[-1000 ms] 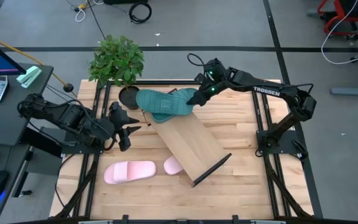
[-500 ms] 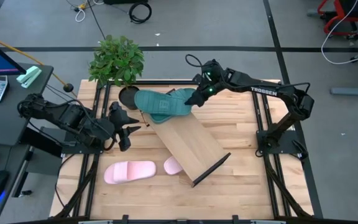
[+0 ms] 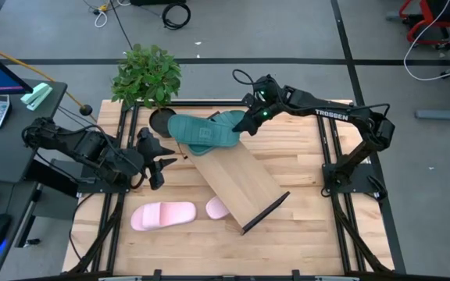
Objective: Pick and place slides into the shelf
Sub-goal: Put the green slide on the shelf
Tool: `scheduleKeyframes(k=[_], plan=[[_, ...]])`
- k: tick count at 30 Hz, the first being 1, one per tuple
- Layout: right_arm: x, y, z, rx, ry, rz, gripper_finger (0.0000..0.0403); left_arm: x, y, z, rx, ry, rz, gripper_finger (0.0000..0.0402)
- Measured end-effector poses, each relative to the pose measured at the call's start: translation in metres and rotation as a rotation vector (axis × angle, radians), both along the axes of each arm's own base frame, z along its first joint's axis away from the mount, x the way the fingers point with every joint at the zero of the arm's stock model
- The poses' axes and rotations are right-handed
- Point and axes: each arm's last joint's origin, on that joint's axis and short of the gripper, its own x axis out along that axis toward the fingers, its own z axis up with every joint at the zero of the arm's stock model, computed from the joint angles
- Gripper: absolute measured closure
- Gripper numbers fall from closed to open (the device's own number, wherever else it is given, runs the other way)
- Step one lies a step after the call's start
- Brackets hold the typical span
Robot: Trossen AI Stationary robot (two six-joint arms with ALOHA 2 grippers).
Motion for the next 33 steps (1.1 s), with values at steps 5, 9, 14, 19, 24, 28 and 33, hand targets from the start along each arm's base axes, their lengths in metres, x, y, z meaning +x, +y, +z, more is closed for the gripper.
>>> scheduleKeyframes(k=[5, 9, 14, 19, 24, 28, 33], plan=[[0.000, 0.000, 0.000, -0.002, -0.009, 0.020, 0.0349, 0.000, 0.000, 0.000, 0.002, 0.006, 0.000, 0.0283], [-0.001, 0.003, 0.004, 0.024, -0.022, 0.036, 0.0358, -0.001, 0.000, -0.001, 0.005, 0.013, 0.001, 0.0284], [-0.008, 0.008, 0.020, -0.007, -0.076, 0.045, 0.0398, -0.001, 0.001, -0.002, 0.008, 0.022, 0.001, 0.0279], [-0.019, 0.014, 0.038, -0.020, -0.125, 0.033, 0.0401, -0.002, 0.001, -0.002, 0.011, 0.029, 0.001, 0.0280], [-0.034, 0.021, 0.068, -0.074, -0.241, 0.001, 0.0400, -0.002, 0.001, -0.002, 0.012, 0.032, 0.001, 0.0285], [-0.044, 0.027, 0.088, -0.080, -0.325, -0.020, 0.0400, -0.002, 0.001, -0.002, 0.013, 0.032, 0.003, 0.0283], [-0.056, 0.036, 0.106, -0.075, -0.399, -0.031, 0.0400, -0.002, 0.002, -0.002, 0.013, 0.033, 0.005, 0.0279]])
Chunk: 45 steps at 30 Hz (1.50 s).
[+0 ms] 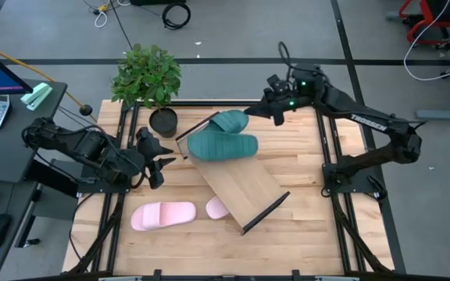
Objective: Pick and place slides into the shelf
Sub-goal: Put the green slide on the shelf
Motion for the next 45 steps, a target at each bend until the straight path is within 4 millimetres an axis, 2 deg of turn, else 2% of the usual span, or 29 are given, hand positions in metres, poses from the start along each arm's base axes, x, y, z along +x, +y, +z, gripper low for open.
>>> scheduleKeyframes(k=[4, 9, 13, 17, 25, 29, 35, 41, 45], plan=[[-0.009, 0.005, 0.006, -0.040, -0.010, 0.023, 0.0401, 0.000, 0.000, 0.000, 0.000, 0.000, 0.000, 0.0280], [-0.021, 0.008, -0.007, -0.114, 0.117, 0.067, 0.0393, 0.000, 0.000, 0.000, 0.000, 0.000, 0.000, 0.0278], [-0.028, 0.007, -0.023, -0.202, 0.244, 0.112, 0.0367, 0.000, 0.000, 0.000, -0.001, -0.001, 0.000, 0.0280], [-0.025, 0.021, -0.028, -0.336, 0.246, 0.250, 0.0320, 0.000, 0.000, 0.000, 0.000, -0.001, 0.000, 0.0282], [-0.001, 0.068, -0.023, -0.621, 0.085, 0.442, 0.0218, 0.000, 0.000, 0.000, 0.003, -0.003, 0.005, 0.0279], [0.016, 0.096, -0.031, -0.907, 0.104, 0.450, 0.0190, 0.000, 0.000, 0.000, 0.005, -0.004, 0.007, 0.0280], [0.040, 0.123, -0.055, -1.408, 0.201, 0.526, 0.0181, 0.000, 0.000, 0.000, 0.006, -0.004, 0.008, 0.0276], [0.062, 0.135, -0.076, -1.607, 0.162, 0.654, 0.0183, 0.000, 0.000, 0.000, 0.006, -0.004, 0.008, 0.0279], [0.077, 0.143, -0.083, -1.703, 0.077, 0.670, 0.0180, 0.000, 0.000, 0.000, 0.006, -0.004, 0.008, 0.0279]])
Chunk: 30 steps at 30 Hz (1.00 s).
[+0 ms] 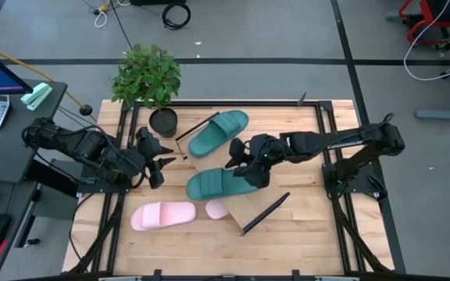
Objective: Pick and place slides into the shelf
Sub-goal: Put the green slide on the shelf
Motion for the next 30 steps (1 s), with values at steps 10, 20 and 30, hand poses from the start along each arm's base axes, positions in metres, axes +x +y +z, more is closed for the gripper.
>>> scheduleKeyframes(k=[10, 20, 30], plan=[[0.026, 0.011, -0.020, -0.081, -0.055, 0.101, 0.0178, 0.000, 0.000, 0.000, -0.001, 0.000, -0.001, 0.0275], [0.034, 0.013, -0.021, -0.107, -0.123, 0.145, 0.0184, 0.000, -0.001, 0.000, -0.008, 0.003, -0.010, 0.0274], [0.037, 0.016, -0.028, -0.066, -0.105, 0.177, 0.0191, 0.000, -0.001, 0.000, -0.008, 0.004, -0.011, 0.0280]])
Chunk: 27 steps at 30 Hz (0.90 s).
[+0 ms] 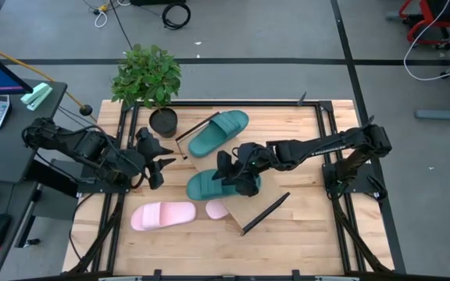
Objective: Pick and place slides into the shelf
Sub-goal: Put the green slide on the shelf
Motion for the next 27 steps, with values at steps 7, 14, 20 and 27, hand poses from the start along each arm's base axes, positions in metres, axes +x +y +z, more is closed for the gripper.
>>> scheduleKeyframes(k=[7, 14, 20, 27], plan=[[0.0048, 0.0004, -0.0069, 0.007, 0.009, 0.000, 0.0219, 0.0000, -0.0004, -0.0003, -0.010, 0.005, -0.011, 0.0276], [0.0054, -0.0008, -0.0056, 0.038, 0.005, -0.075, 0.0316, 0.0000, -0.0006, -0.0005, -0.015, 0.008, -0.017, 0.0282], [0.0055, -0.0021, -0.0054, 0.066, 0.011, -0.156, 0.0386, 0.0000, -0.0006, -0.0005, -0.022, 0.006, -0.013, 0.0279], [0.0005, -0.0023, 0.0004, 0.086, 0.014, -0.241, 0.0391, 0.0000, -0.0006, -0.0005, -0.039, -0.001, -0.001, 0.0282]])
